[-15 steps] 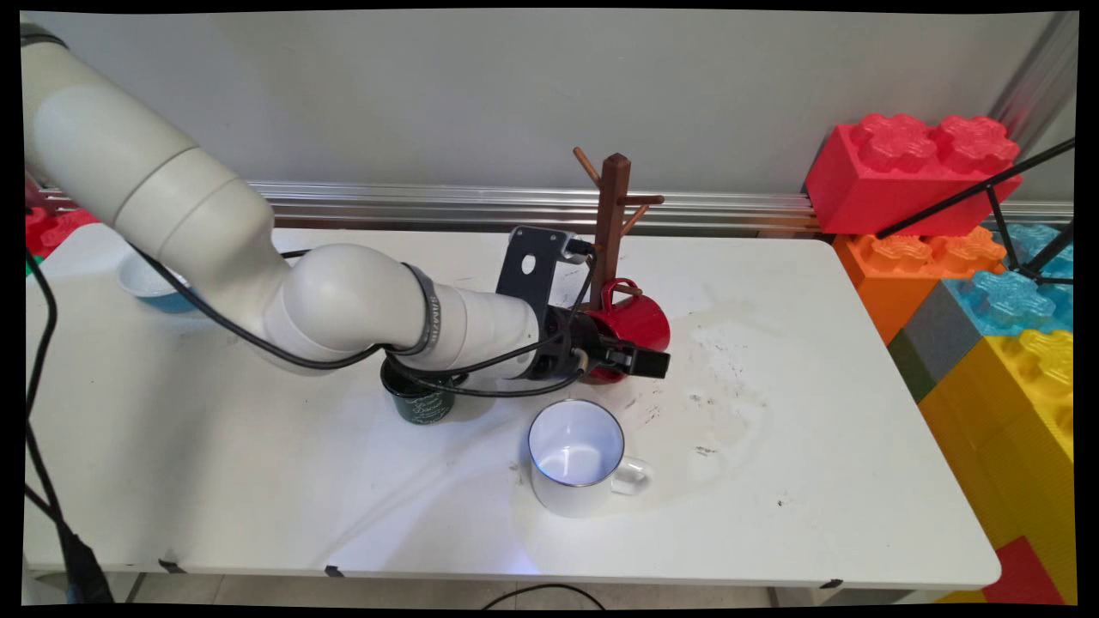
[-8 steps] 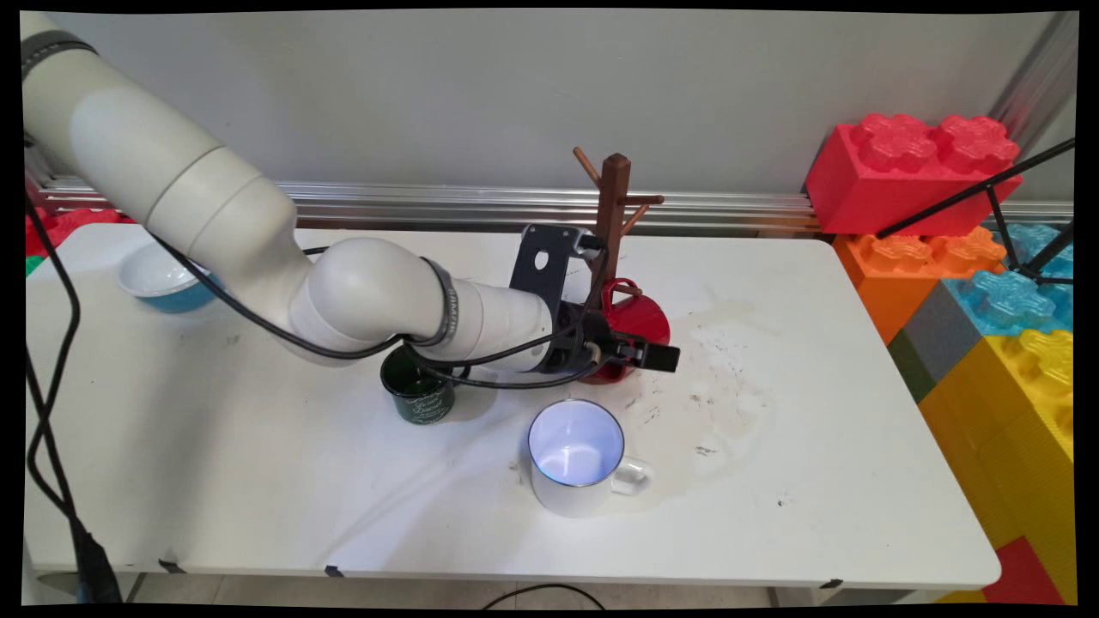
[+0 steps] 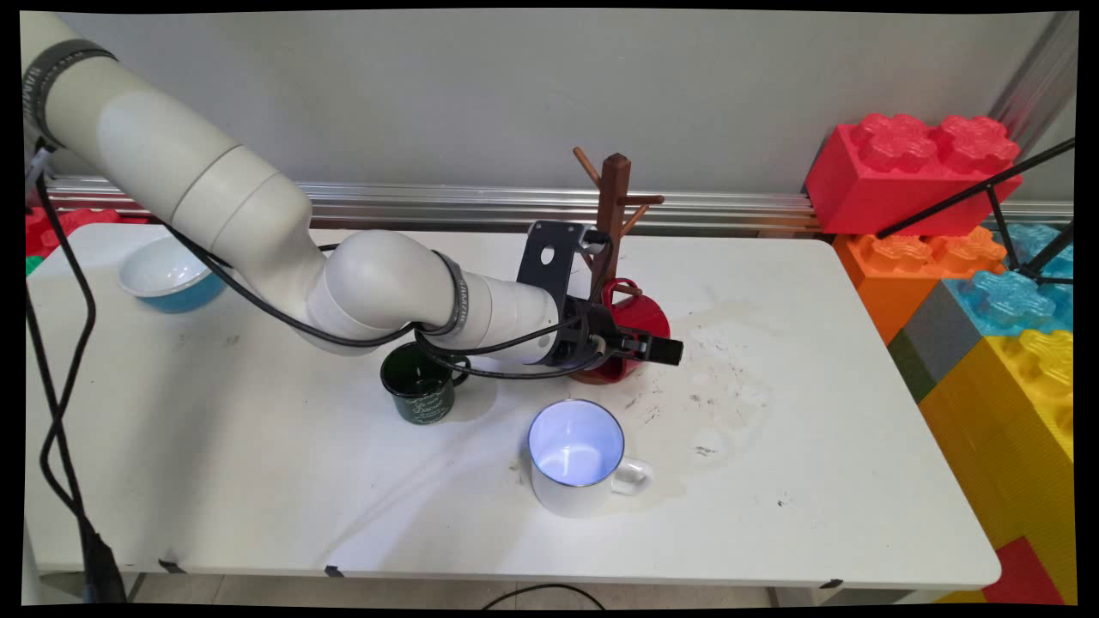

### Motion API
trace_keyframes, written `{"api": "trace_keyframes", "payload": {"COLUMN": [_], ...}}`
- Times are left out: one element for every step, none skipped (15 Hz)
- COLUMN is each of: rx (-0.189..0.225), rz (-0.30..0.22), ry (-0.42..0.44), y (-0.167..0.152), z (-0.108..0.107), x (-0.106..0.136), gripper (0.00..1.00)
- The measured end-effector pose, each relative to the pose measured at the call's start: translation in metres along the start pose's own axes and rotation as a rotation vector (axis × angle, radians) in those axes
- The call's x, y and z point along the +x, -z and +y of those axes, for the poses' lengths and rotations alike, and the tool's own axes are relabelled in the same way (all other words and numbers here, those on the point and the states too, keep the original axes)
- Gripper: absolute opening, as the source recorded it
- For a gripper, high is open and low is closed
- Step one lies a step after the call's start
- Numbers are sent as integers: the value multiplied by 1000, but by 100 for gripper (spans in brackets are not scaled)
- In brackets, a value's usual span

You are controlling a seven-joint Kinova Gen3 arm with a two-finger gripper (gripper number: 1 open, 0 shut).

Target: Pick up the red mug from the rack

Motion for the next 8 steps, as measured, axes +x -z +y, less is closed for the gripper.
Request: {"api": "trace_keyframes", "payload": {"rx": [-1,-2,-3,-4,-6,-8,-10,-12], "rz": [-1,-2,-3,-3,-4,-6,-7,-8], "ry": [2,3,6,9,13,15,17,20], "y": [-1,-2,-3,-3,-4,-4,-4,-4], "z": [-1,-2,-3,-5,-6,-6,-7,-8], "x": [0,1,1,2,2,2,2,2], "gripper": [100,100,100,100,100,100,100,100]}}
